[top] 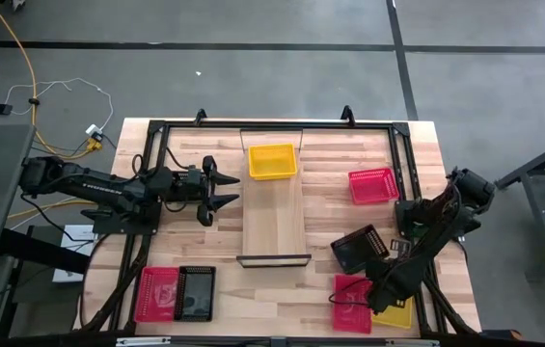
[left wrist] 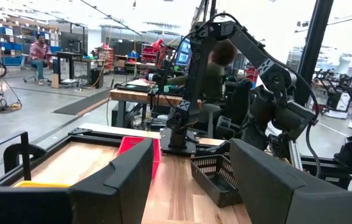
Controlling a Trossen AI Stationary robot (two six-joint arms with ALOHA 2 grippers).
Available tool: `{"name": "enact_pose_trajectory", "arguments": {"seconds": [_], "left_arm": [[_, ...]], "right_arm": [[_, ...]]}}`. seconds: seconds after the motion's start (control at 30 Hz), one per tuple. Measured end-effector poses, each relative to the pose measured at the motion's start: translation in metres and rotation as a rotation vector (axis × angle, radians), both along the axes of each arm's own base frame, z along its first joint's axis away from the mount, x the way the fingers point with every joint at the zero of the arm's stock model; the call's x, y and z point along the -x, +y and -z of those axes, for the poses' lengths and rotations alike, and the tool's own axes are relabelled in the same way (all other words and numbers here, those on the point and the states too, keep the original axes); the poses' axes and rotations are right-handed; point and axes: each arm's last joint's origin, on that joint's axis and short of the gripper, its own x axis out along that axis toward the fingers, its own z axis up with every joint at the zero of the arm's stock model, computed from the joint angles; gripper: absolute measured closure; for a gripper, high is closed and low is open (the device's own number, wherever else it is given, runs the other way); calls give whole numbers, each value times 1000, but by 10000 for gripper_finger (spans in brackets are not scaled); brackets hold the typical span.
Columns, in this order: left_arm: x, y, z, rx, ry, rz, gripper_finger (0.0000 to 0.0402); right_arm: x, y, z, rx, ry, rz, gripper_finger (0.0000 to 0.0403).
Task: Stack baskets on shelf by color
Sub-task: Stack the yellow bin on the yellow bin on the shelf
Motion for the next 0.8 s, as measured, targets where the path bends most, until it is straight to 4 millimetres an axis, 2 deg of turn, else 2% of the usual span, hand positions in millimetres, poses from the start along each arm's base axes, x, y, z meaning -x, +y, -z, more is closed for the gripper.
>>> {"name": "enact_pose_trajectory", "arguments": {"seconds": [0.2, 0.53, 0.67, 0.8], "left_arm": [[0, 0, 0, 0, 0, 0, 200], [0, 0, 0, 0, 0, 0, 200], [0, 0, 0, 0, 0, 0, 200], [0, 0, 0, 0, 0, 0, 200]], "right_arm": [[3, -13, -28, -107, -65, 27, 400], [19, -64, -91, -281, -261, 271, 402], [24, -84, -109, -329, -430, 358, 402], [27, -107, -126, -273, -719, 446, 402]]}}
